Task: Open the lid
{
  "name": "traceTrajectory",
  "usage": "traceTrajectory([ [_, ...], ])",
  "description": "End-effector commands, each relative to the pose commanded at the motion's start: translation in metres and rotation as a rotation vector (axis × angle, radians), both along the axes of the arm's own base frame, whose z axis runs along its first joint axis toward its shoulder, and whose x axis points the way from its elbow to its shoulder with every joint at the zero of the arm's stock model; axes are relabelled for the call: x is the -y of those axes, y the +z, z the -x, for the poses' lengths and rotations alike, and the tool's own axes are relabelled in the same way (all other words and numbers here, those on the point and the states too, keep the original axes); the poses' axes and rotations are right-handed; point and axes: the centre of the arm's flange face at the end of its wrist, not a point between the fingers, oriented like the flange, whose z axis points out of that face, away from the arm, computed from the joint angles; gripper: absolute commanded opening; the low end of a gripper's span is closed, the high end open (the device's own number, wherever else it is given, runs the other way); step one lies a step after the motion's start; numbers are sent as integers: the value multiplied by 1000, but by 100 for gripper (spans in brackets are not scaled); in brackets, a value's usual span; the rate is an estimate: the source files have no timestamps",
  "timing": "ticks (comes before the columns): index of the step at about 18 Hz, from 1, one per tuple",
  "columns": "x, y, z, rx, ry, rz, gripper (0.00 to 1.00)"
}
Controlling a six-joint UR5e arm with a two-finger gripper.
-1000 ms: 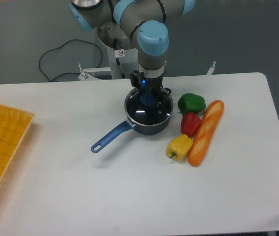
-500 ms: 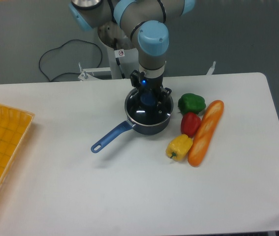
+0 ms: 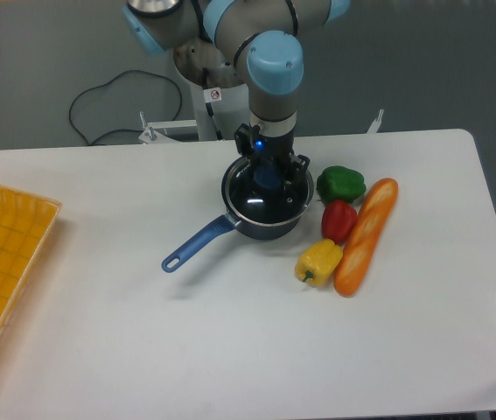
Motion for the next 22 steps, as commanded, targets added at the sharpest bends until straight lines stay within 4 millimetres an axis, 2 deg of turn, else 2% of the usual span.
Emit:
traceTrajectory([
  [2, -1, 5, 4, 1, 2, 1, 40],
  [8, -8, 44, 28, 31, 11, 20, 40],
  [14, -7, 51, 38, 25, 11, 15, 38],
  [22, -4, 52, 41, 22, -2, 13, 38],
])
